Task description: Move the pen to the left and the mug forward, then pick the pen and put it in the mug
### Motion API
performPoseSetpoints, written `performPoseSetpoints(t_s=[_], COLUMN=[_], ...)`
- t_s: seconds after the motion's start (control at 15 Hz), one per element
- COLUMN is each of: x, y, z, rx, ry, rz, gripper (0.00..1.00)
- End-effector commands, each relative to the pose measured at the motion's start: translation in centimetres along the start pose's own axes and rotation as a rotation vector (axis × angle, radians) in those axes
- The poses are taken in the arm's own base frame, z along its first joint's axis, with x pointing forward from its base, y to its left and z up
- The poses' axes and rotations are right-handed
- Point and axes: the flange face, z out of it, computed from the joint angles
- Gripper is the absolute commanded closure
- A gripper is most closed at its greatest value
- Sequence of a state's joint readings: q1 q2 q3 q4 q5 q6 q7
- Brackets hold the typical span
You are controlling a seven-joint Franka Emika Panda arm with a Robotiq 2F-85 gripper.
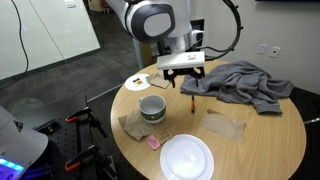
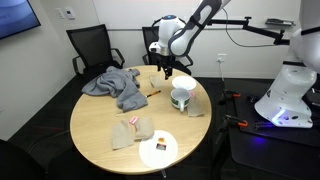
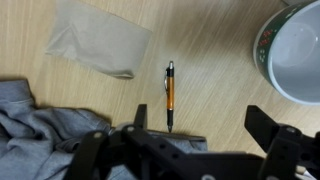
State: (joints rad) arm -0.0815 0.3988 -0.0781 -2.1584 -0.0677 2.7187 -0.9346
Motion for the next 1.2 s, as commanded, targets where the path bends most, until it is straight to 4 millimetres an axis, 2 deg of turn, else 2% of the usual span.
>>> performPoseSetpoints(t_s=[0.0,0.67,1.13], x=[1.9,4.6,5.4], y=[1.1,2.5,1.6], z=[2.6,8.6,11.7], rx=[-0.038,-0.057,-0.025], ry=[0.000,-0.033,-0.056], rz=[-0.037,-0.045,-0.055], gripper=[0.00,0.00,0.00])
